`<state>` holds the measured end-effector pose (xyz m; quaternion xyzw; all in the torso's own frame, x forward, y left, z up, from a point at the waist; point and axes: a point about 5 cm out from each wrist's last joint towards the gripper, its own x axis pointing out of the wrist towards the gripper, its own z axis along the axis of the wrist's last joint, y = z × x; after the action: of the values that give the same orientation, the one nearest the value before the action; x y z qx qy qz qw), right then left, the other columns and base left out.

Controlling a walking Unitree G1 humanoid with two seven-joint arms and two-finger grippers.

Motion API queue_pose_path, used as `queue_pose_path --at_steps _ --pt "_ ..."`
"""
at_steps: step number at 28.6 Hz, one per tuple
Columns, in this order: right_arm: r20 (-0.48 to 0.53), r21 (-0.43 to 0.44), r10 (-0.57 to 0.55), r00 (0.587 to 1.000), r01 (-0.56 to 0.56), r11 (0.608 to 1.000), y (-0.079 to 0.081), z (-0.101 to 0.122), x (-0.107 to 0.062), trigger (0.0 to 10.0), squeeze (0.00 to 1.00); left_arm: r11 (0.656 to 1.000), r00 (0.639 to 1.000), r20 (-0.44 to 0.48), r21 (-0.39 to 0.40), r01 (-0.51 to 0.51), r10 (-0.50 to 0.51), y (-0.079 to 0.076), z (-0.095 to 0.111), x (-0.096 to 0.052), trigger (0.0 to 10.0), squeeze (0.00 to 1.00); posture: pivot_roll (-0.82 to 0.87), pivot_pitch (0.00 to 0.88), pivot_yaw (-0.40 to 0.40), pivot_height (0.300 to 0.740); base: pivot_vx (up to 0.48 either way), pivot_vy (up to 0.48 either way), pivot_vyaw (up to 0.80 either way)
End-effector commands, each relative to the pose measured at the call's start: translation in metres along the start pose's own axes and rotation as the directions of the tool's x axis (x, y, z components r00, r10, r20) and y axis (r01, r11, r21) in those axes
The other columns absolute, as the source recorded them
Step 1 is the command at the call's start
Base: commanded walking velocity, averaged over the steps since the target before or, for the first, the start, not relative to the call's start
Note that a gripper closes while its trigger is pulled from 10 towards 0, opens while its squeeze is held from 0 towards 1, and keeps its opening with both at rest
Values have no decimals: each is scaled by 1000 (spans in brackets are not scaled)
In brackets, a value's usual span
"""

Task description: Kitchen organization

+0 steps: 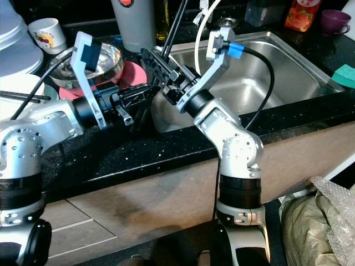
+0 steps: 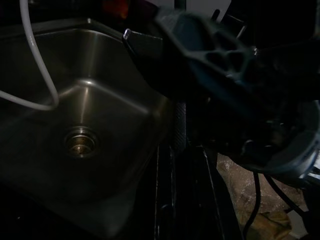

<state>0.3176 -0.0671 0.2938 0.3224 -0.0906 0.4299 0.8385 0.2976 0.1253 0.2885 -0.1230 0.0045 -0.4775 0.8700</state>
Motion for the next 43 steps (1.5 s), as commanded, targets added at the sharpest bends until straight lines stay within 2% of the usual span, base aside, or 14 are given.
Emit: queue_pose_path --at_steps 1,16,17,18,23,25,26,33,34,37,38,39,41,43 --pt "1 13 25 1000 -26 1000 3 0 1 0 0 1000 1000 -9 2 -16 16 1 0 -6 0 0 32 114 2 740 0 0 0" --pt "21 14 30 999 -30 999 5 3 1 0 0 1000 1000 -5 -14 -22 22 1 3 -5 0 0 30 106 3 740 0 0 0" --pt "29 17 28 999 -29 999 4 4 1 0 0 998 998 2 -34 -59 59 6 3 -5 10000 1000 33 111 1 740 0 0 0" --pt "34 19 26 999 -27 999 4 6 1 0 0 995 996 4 -54 -87 87 9 3 -5 10000 1000 33 111 1 740 0 0 0" --pt "47 4 13 999 -13 1000 -1 11 2 0 0 993 994 18 -40 -109 109 12 8 -9 10000 1000 36 116 -1 740 0 0 0" --pt "67 -24 -14 998 16 1000 -9 20 1 0 0 978 978 16 21 -208 207 22 11 -14 10000 1000 39 119 -5 740 0 0 0" --pt "75 -37 -26 997 29 999 -12 24 -1 0 0 972 973 21 31 -232 232 26 13 -17 10000 0 40 119 -6 740 0 0 0" --pt "116 -95 -81 990 92 991 -26 43 -8 0 0 971 971 29 23 -238 238 27 15 -24 10000 0 40 124 -6 740 0 0 0" --pt "141 -135 -123 982 142 981 -34 52 -12 0 0 967 967 25 30 -254 253 28 15 -27 10000 0 41 126 -4 740 0 0 0" --pt "151 -268 -211 966 245 932 -49 59 -17 0 0 953 957 18 79 -292 291 32 14 -33 10000 0 40 131 -3 740 0 0 0" --pt "151 -268 -211 966 245 932 -49 59 -17 0 0 953 957 18 79 -292 291 32 14 -33 10000 0 40 131 -3 740 0 0 0" --pt "156 -312 -242 958 280 908 -55 61 -18 0 0 948 954 21 107 -299 298 33 14 -34 10000 0 40 131 -3 740 0 0 0" --pt "163 -325 -257 952 298 898 -59 60 -18 0 0 946 955 27 133 -296 295 32 14 -32 10000 0 40 131 -3 740 0 0 0" --pt "170 -348 -306 937 348 871 -73 54 -14 0 0 940 966 25 225 -258 259 26 11 -22 10000 0 45 141 1 740 0 0 0"
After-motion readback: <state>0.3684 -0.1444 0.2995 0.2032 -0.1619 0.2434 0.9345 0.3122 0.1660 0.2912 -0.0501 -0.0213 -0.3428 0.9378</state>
